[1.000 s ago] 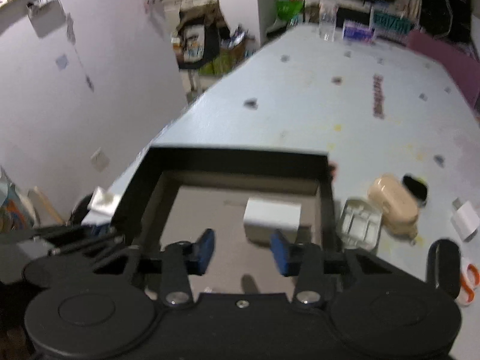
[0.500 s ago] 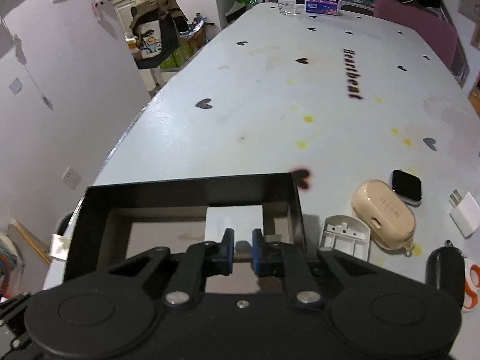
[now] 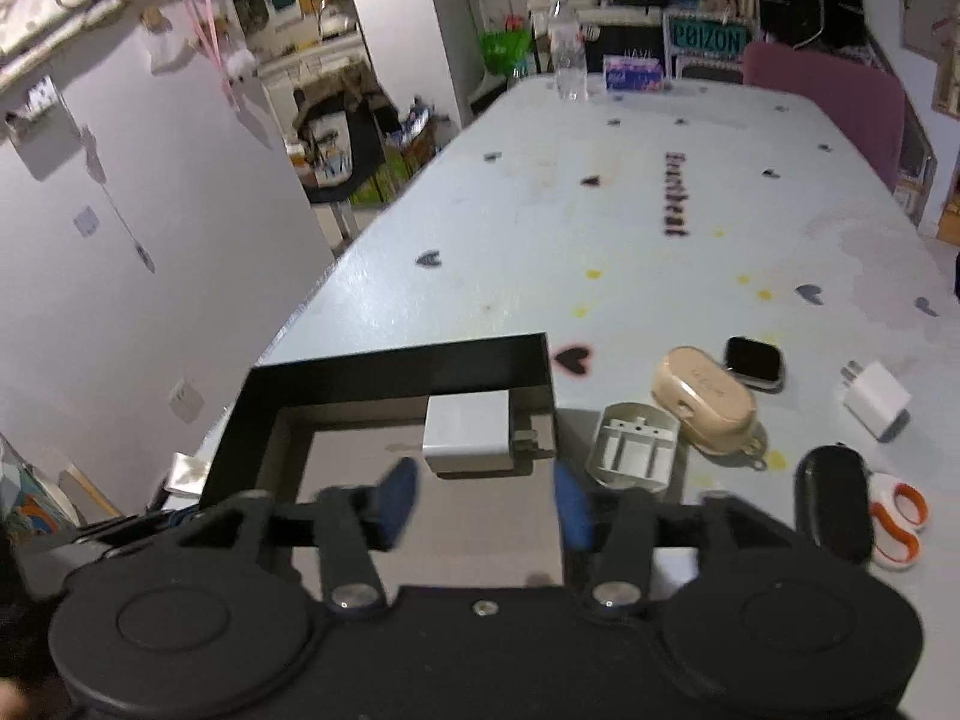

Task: Organize rigid objects
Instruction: 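Lower the block into the box and open the right tool, then move the right tool to the white round tape measure and grasp it, then carry the tape measure with the right tool into the black box, then open the right tool to release the tape measure beside the block, then move the right tool to the black earbud case and grasp it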

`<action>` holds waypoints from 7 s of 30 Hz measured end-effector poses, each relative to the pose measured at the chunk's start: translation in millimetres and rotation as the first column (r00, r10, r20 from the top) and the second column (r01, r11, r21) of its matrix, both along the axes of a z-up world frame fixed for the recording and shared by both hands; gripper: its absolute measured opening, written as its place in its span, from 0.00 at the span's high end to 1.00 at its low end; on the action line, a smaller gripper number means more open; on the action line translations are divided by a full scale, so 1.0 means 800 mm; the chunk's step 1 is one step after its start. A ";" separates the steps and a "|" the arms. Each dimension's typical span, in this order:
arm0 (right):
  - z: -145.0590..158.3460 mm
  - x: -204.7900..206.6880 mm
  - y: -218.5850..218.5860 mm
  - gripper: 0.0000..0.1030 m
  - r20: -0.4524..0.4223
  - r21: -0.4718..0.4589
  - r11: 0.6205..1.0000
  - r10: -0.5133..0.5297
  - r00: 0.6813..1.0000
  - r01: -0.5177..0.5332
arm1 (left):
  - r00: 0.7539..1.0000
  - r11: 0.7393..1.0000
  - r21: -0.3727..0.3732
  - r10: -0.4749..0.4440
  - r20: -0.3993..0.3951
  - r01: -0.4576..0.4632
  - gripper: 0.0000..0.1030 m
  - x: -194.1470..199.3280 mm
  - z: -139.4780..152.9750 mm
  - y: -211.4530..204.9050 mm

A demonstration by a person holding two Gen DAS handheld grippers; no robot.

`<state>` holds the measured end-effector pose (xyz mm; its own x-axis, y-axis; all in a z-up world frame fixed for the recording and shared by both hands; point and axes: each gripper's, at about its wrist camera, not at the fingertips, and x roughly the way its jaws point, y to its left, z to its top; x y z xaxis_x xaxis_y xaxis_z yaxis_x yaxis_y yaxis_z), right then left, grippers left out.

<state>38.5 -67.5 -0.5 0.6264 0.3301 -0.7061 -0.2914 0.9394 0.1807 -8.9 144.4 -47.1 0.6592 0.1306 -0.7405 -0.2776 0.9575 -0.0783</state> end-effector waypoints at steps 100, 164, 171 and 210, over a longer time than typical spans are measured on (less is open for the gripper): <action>-0.024 0.020 0.008 0.49 0.121 0.021 0.977 0.208 0.971 -0.212 | 1.000 1.000 -0.001 0.026 0.000 -0.026 0.94 -0.001 0.005 0.000; -0.005 -0.025 0.004 0.33 0.111 -0.013 0.981 0.196 0.974 -0.195 | 0.998 0.998 0.019 0.066 0.011 -0.066 0.94 -0.004 0.007 -0.014; -0.005 -0.028 -0.006 0.33 0.123 0.008 0.983 0.181 0.976 -0.183 | 0.996 0.996 0.025 0.090 0.015 -0.090 0.93 -0.002 0.006 -0.017; -0.016 0.006 -0.187 0.26 0.162 0.017 0.970 -0.241 0.957 0.241 | 0.995 0.991 0.096 0.097 0.014 -0.098 0.94 0.001 0.004 -0.026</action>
